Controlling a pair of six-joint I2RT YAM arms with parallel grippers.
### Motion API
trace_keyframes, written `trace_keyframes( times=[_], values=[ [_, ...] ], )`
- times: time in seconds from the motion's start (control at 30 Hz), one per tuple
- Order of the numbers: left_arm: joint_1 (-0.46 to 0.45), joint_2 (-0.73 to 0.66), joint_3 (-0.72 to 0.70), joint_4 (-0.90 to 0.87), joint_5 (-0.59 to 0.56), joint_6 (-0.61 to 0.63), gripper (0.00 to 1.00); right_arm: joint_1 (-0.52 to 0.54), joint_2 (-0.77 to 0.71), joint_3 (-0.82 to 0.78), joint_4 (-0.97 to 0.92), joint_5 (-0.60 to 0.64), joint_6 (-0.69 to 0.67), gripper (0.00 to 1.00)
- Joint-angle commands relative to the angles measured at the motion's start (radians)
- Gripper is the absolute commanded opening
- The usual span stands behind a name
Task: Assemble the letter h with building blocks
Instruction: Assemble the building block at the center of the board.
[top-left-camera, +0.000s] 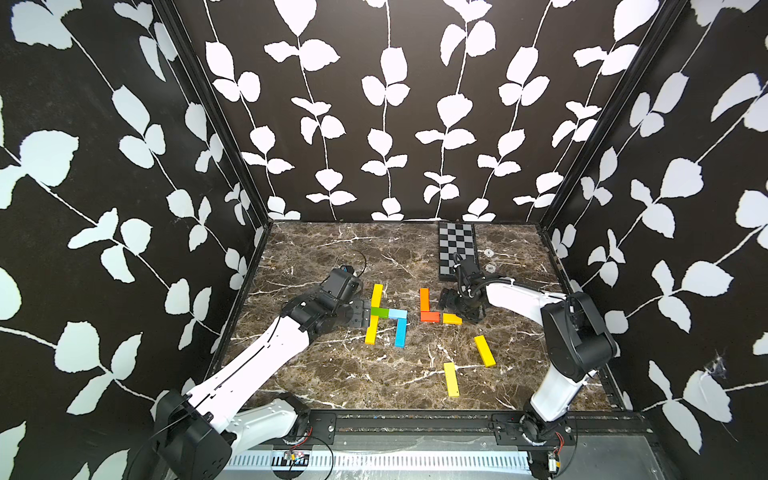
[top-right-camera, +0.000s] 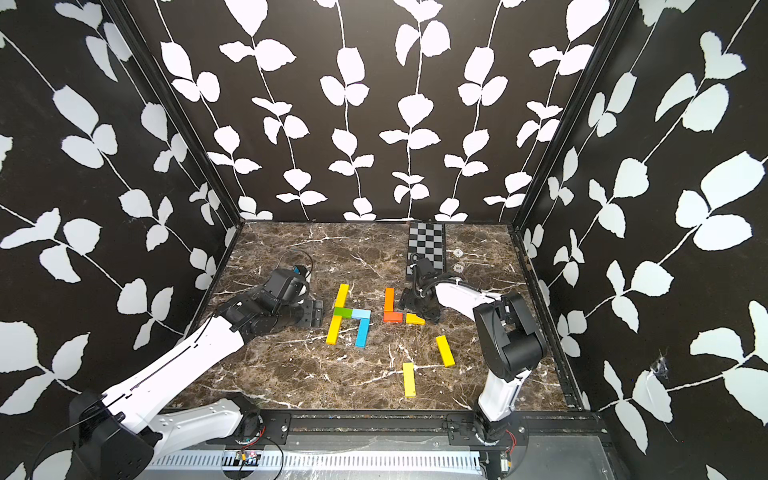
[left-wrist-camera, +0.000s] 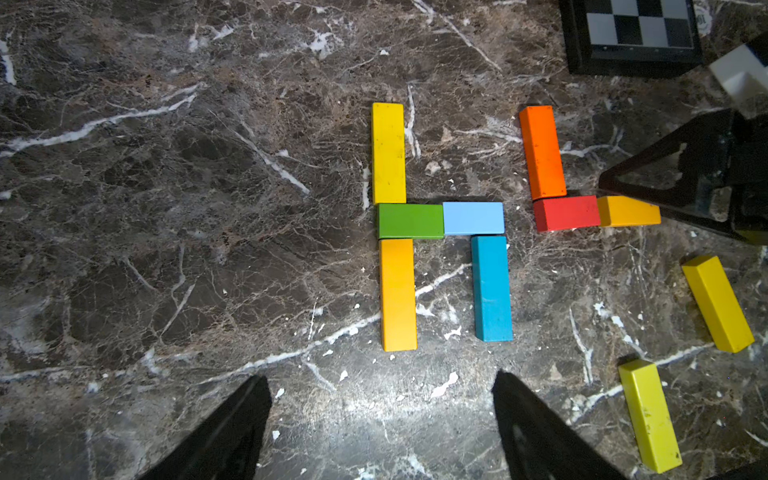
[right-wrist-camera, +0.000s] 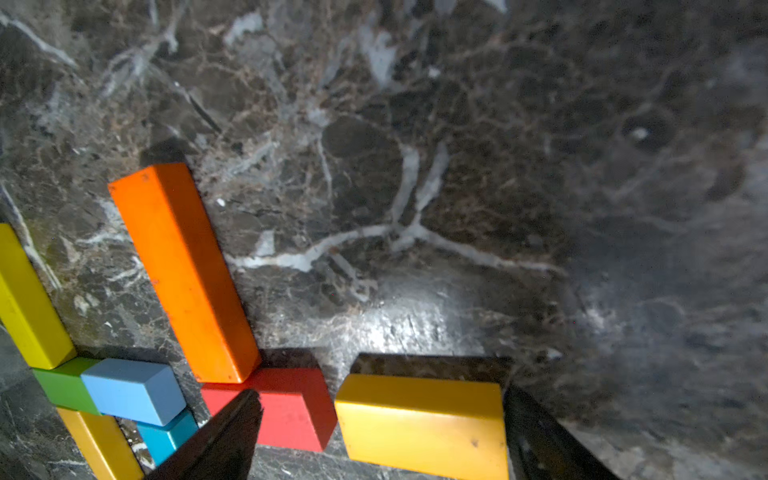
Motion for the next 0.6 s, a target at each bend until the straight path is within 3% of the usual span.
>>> trace_keyframes(
  times=[0.0, 0.57],
  values=[
    [0.008, -0.004, -0.012, 0.017, 0.007, 0.005, 0.86, 0.001, 0.012, -0.005, 0.021, -0.014, 0.023, 0.88],
    [0.008, 0.01, -0.014, 0.023, 0.017, 0.006, 0.86, 0.005, -0.009, -0.034, 0.033, -0.021, 0.062, 0.86]
  ],
)
